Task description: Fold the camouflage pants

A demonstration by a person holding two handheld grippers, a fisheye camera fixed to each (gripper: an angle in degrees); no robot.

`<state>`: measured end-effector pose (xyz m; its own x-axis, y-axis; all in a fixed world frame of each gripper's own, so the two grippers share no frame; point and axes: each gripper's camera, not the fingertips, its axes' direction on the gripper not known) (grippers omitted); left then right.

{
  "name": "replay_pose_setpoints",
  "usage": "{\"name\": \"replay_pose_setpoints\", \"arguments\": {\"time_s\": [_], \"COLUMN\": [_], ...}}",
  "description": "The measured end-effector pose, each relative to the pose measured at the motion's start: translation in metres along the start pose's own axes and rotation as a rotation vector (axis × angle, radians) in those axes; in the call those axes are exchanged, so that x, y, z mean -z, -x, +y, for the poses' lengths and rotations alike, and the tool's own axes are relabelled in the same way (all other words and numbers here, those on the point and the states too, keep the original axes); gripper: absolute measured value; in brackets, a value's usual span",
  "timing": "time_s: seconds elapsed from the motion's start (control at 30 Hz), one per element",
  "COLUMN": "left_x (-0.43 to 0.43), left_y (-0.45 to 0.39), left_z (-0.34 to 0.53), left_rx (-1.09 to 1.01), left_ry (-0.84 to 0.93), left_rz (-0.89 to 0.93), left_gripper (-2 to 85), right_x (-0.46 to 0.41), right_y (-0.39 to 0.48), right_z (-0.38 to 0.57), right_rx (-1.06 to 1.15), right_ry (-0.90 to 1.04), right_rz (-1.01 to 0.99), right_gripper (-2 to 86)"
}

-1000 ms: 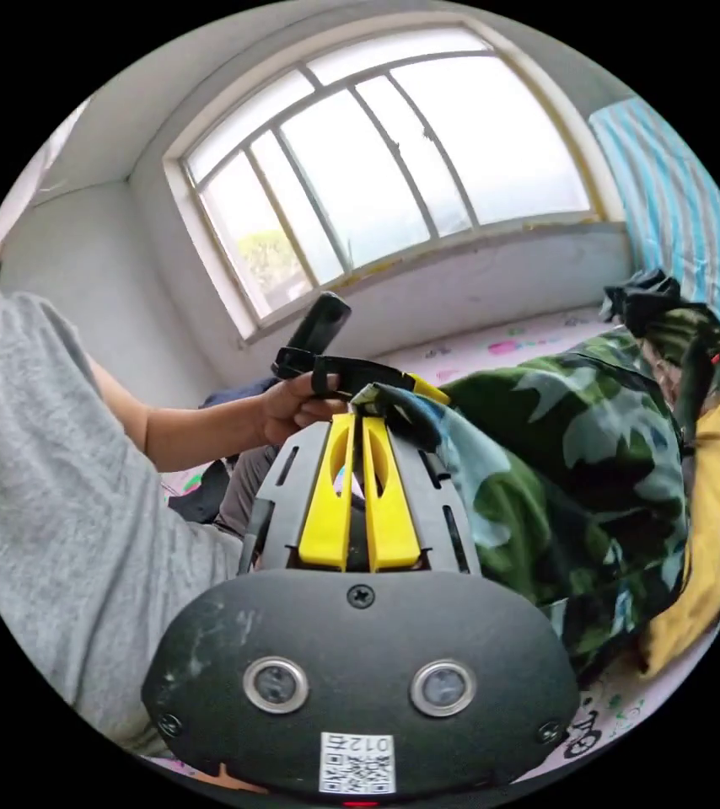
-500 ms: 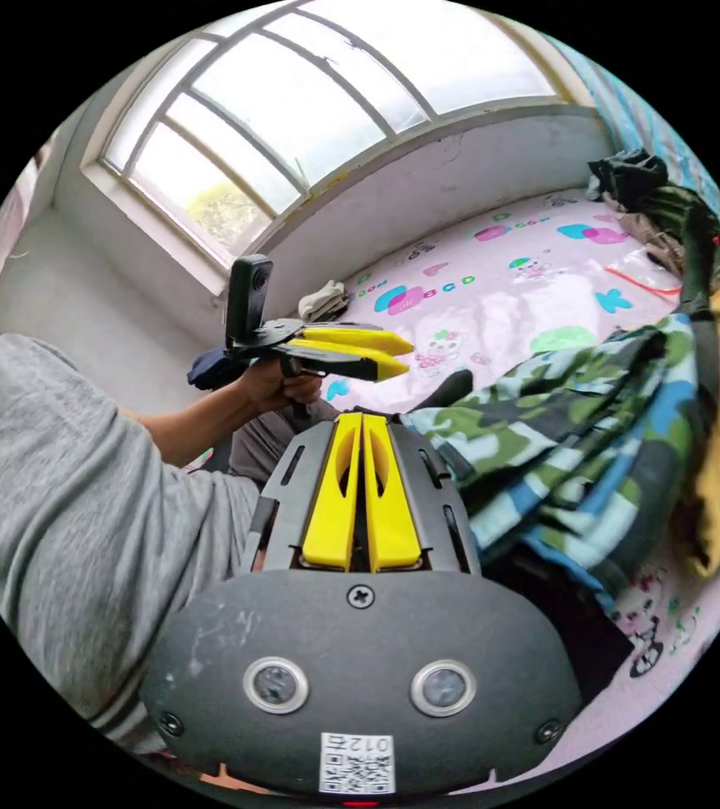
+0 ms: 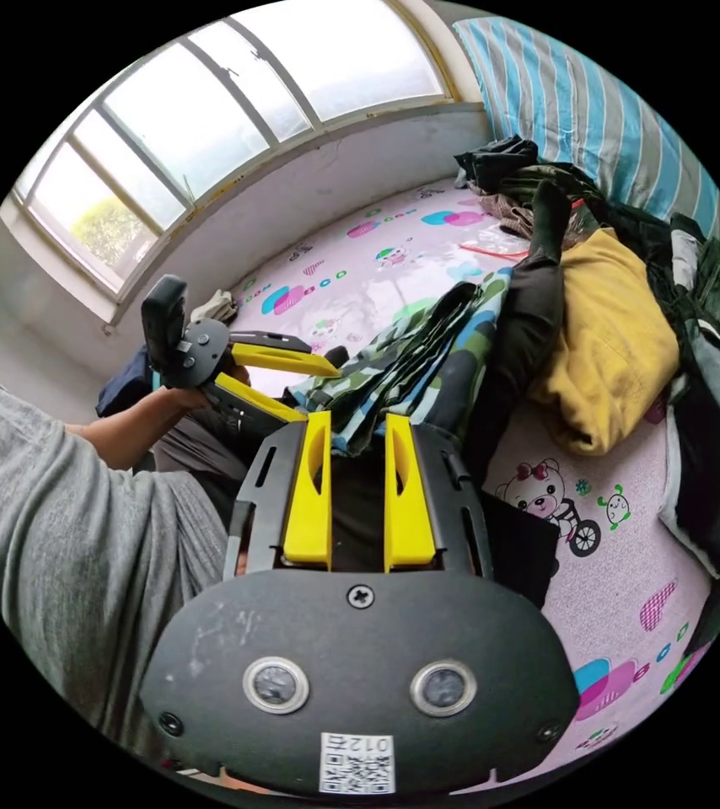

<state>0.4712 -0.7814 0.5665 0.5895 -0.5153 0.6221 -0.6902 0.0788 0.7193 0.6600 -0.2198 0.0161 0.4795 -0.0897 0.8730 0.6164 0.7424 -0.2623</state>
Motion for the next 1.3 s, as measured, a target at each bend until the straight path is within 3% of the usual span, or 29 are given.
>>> {"name": "replay_pose_setpoints", "arguments": {"time_s": [0.3,0.47,0.7,1.0,1.13,1.3], "left_x": [-0.025,-0.021,0.043,0.143,0.149,0.128], "left_y": [-0.006,-0.003,0.045,-0.001,-0.037,-0.069], "left_z": [0.046,0.089,0.231,0.457,0.52,0.598], "left_rx": [0.033,0.116,0.595,1.082,1.224,1.437], "left_ry": [-0.03,-0.081,-0.472,-0.842,-0.898,-0.77], "left_rz": [0.078,0.078,0.123,-0.101,-0.183,-0.262], "left_gripper": [8.3,3.1,0.6,0.6,0.7,1.2], "right_x": [-0.071,-0.1,-0.096,-0.124,-0.215,-0.271], "right_y": [-0.029,-0.034,-0.015,0.034,0.03,0.011], "right_z": [-0.002,-0.017,-0.096,-0.287,-0.374,-0.357], "right_rx": [-0.111,-0.095,0.172,0.486,0.375,0.421], "right_ry": [0.074,0.04,-0.105,-0.435,-0.25,-0.128], "right_rz": [-0.062,-0.127,-0.094,-0.137,-0.028,-0.159], "right_gripper": [8.7,2.1,-0.2,-0.2,-0.1,0.9]}}
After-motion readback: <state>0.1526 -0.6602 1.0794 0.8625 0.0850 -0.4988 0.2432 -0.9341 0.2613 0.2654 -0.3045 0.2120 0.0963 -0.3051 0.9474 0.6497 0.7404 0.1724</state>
